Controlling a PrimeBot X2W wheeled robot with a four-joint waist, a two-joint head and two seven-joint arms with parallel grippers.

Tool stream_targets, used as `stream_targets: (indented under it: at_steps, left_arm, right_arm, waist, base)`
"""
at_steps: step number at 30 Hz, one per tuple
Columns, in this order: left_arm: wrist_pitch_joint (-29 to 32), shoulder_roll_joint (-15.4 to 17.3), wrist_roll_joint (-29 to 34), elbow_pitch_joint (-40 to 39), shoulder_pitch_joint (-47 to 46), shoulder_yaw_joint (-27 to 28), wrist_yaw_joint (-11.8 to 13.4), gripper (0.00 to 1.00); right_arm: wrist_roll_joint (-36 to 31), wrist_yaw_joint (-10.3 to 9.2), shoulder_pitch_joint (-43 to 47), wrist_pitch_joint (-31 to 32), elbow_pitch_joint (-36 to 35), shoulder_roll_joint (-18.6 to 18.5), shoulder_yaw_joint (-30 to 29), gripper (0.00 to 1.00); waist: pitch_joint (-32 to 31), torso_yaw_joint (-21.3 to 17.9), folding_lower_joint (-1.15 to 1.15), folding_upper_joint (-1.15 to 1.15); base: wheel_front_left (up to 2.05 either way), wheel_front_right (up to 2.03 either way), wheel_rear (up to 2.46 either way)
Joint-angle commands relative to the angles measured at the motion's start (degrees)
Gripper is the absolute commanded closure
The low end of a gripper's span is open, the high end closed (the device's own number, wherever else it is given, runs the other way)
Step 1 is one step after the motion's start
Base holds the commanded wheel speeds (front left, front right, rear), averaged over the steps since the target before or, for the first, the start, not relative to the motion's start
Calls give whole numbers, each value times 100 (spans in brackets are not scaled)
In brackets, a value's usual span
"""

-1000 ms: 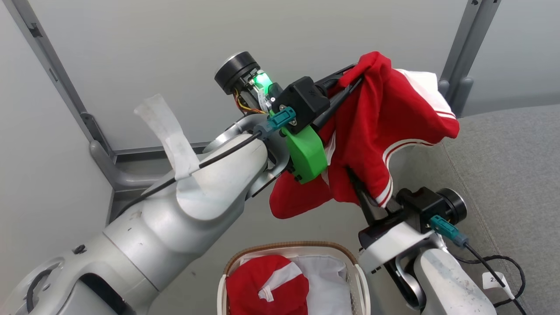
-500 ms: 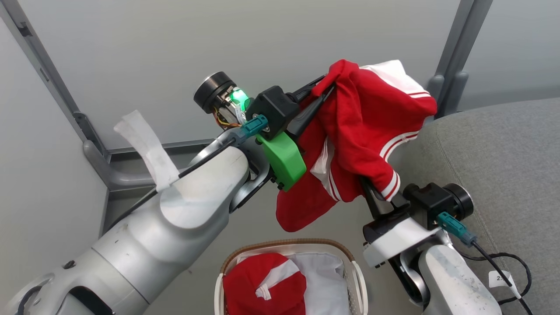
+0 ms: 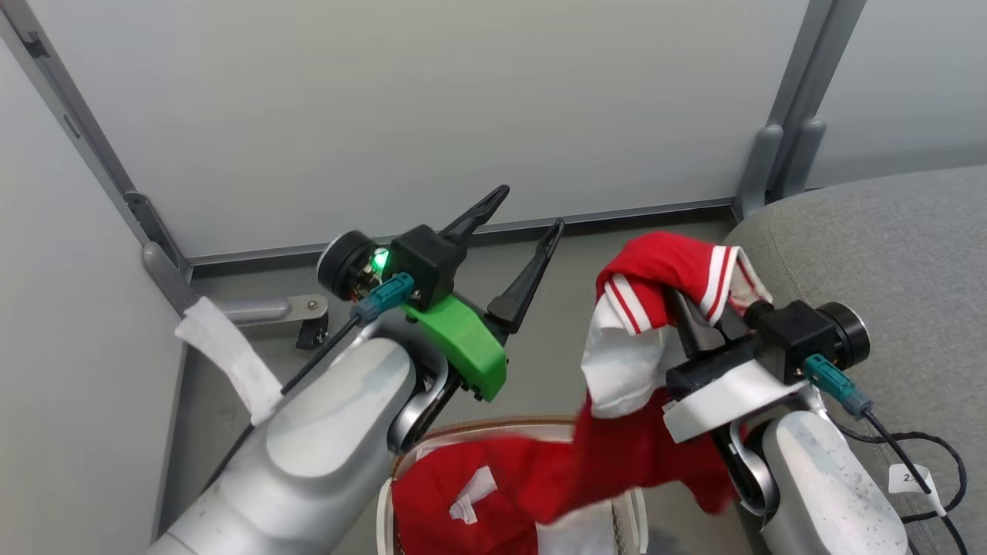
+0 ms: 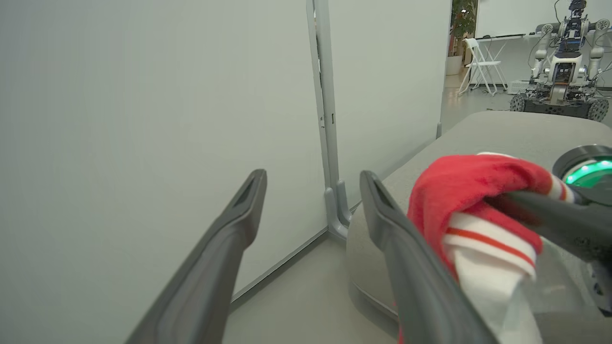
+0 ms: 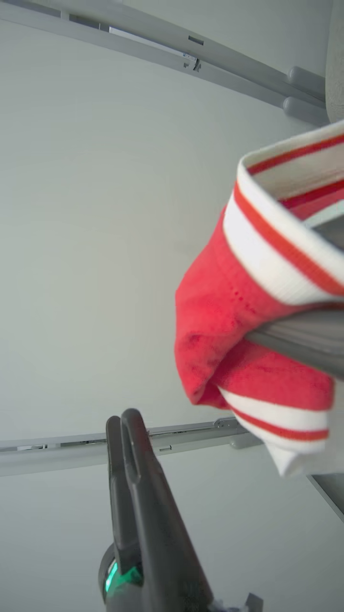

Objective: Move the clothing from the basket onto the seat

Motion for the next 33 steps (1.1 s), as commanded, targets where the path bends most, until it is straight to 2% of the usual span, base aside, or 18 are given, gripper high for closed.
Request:
stream_targets:
  at_steps: [1,12,23,28,33]
  left_arm:
    - [-25,-8,32,-98,247,121,19,0]
    - [-18,-137,645,-523,1985,1005,-142,0]
    - [-19,-391,1172,-451,2635,1433,-275,0]
    - [-18,-475,1378,-508,2737,1609,-302,0]
    - [-18,-560,1520,-543,2849,1723,-317,0]
  right_arm:
    - [-76,-4,-68,-14,-28,-19,-63,100]
    - [-331,-4,144,-14,-83,-18,-624,100]
    - [-456,-4,145,-14,-94,-19,-785,100]
    - [-530,-4,75,-14,-98,-19,-792,100]
    - [-578,-5,119,-14,-117,-17,-860,100]
  waist:
    - [14,6,0,0]
    - [17,-57,0,0]
    - [53,-285,0,0]
    - [128,-605,0,0]
    - [248,-1125,0,0]
  base:
    - [0,0,0]
    - [0,0,0]
    - [0,0,0]
    - [0,0,0]
    - [0,0,0]
